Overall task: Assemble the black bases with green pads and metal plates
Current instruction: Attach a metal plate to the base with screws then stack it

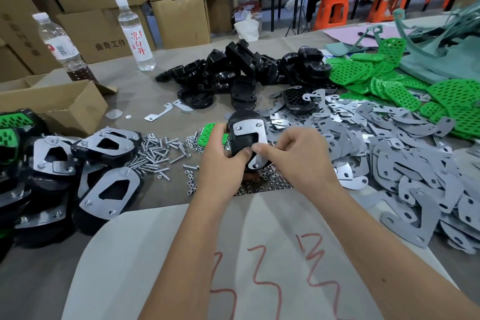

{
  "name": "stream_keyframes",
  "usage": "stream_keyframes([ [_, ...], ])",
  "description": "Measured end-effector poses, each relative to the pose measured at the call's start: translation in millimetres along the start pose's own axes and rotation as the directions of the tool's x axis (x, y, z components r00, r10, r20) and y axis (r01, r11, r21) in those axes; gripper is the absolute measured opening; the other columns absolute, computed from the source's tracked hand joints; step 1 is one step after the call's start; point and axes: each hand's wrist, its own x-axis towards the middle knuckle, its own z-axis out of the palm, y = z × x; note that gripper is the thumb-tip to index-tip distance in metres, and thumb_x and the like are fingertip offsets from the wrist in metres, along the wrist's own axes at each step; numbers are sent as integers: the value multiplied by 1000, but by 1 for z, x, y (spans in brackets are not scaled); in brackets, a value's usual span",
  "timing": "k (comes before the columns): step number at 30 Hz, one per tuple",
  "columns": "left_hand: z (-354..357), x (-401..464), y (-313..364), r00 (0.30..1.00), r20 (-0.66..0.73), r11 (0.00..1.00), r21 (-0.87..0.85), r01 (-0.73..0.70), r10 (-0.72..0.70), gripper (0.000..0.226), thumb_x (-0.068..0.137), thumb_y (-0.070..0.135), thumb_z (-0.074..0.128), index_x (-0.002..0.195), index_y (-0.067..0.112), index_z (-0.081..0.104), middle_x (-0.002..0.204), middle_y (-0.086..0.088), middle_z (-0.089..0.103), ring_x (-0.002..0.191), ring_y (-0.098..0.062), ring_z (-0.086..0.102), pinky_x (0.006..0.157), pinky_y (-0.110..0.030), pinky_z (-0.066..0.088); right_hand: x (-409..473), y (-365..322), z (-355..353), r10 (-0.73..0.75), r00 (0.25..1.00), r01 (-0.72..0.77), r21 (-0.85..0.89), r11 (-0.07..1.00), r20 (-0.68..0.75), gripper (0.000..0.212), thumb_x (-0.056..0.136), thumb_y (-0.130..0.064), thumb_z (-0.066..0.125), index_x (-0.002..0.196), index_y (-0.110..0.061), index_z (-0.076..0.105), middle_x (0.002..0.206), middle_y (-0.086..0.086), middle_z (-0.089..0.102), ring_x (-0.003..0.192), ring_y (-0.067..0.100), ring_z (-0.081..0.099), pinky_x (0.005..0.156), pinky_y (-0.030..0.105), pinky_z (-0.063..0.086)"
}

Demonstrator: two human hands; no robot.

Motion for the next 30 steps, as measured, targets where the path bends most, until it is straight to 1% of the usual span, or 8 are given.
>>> stream_keyframes([
  [3, -1, -1, 5, 999, 42, 999, -51, 1, 1, 33, 99, 7, 66, 111, 38, 62, 101, -4, 77, 88, -36, 76, 64, -42, 64, 4, 6, -5, 17, 998, -14, 52, 999, -55, 51, 65, -51, 94, 67, -17, 55, 56, -7, 53, 51, 8, 46, 50, 24, 39],
  [6, -3, -1, 8, 996, 93, 995, -97, 17, -8, 32, 101, 5, 64, 119, 32, 62, 98, -4, 79, 82, -26, 76, 60, -37, 62, 5, 6, -6, 44, 994, -70, 289, 955, 95, 34, 74, -38, 93, 92, -22, 69, 80, 2, 71, 61, 7, 61, 52, 20, 50],
  [9, -3, -1, 9, 995, 96, 993, -117, 28, -17, 23, 100, 15, 67, 117, 29, 64, 93, -3, 79, 81, -22, 77, 61, -38, 63, 5, 6, -7, -40, 971, -86, 501, 861, 235, 23, 88, -17, 82, 110, -23, 75, 100, 6, 78, 89, 27, 75, 74, 38, 64],
  [12, -1, 2, 7, 999, -15, 998, -48, -44, 43, 12, 88, 33, 73, 100, 32, 74, 92, 1, 79, 87, -18, 75, 76, -39, 63, 8, 7, -9, -58, 972, -77, 542, 837, 228, 22, 88, -6, 80, 106, -17, 76, 95, 10, 76, 74, 22, 70, 63, 30, 58],
  [16, -1, 2, 3, 998, -59, 982, -185, -27, 16, 13, 94, 12, 75, 85, 21, 79, 92, -9, 79, 83, -23, 72, 87, -58, 59, 8, 8, -7, -91, 963, -64, 544, 837, 254, 23, 85, 0, 79, 103, -13, 74, 87, 6, 71, 63, 6, 61, 54, 14, 47],
  [21, 0, 3, 2, 997, -62, 982, -181, -46, 35, 3, 83, 16, 80, 86, 15, 80, 91, -16, 78, 85, -29, 72, 88, -56, 58, 6, 7, -9, -132, 928, -109, 595, 797, 347, 15, 99, -10, 68, 113, -10, 73, 108, 18, 75, 93, 24, 73, 78, 34, 61],
  [27, 13, 6, 1, 988, -124, 992, -74, -103, 94, 16, 88, 9, 80, 94, 24, 79, 93, 1, 81, 84, -10, 75, 77, -25, 59, 11, 10, -9, -70, 970, -80, 575, 814, 234, 11, 98, -10, 68, 108, -11, 74, 107, 18, 76, 99, 33, 73, 90, 52, 60],
  [30, 15, 13, -2, 984, -168, 997, 66, -44, 54, 26, 86, 8, 82, 104, 24, 72, 100, 7, 77, 82, 0, 70, 84, -29, 60, 20, 11, -16, 70, 997, -73, 590, 804, 27, 7, 97, -10, 70, 102, -14, 72, 102, 13, 77, 100, 38, 73, 92, 59, 59],
])
